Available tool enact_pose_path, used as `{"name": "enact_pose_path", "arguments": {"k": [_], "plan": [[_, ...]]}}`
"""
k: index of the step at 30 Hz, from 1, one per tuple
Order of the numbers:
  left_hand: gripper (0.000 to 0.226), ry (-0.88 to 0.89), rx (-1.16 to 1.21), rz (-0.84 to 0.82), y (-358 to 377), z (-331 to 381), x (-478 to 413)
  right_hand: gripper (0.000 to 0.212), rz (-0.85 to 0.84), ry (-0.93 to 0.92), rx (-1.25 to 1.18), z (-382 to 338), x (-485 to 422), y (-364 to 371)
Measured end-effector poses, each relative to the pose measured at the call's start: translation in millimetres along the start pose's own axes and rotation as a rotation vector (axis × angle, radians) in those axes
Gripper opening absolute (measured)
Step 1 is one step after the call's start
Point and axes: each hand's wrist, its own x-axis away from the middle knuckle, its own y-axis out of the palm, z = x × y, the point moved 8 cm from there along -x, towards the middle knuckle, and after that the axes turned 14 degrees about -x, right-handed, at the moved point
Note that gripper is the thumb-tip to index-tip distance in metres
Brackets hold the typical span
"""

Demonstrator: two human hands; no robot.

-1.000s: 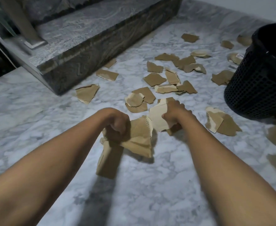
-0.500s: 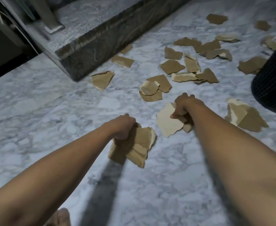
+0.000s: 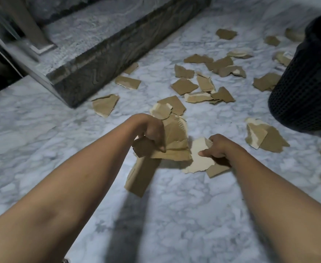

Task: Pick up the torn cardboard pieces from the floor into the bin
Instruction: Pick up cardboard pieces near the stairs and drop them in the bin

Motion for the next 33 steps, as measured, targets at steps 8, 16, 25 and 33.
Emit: {"name": "enact_pose_path", "arguments": {"k": [8, 16, 25, 33], "plan": [[0.048, -0.352, -0.089, 0.260, 74, -22, 15, 0.088, -0.018, 0.046, 0.056, -11, 5, 2], [0.035, -0.419, 0.019, 0.432, 61, -18, 19, 0.055, 0.118, 0.046, -0.031, -15, 33, 17], [0.057, -0.178, -0.344, 0.620, -2, -12, -25, 0.073, 0.130, 0.021, -0.378, -3, 32, 17], [0.114, -0.149, -0.337, 0.289, -16, -25, -70, 0.067, 0.061, 0.039, -0.294, -16, 18, 24]]}}
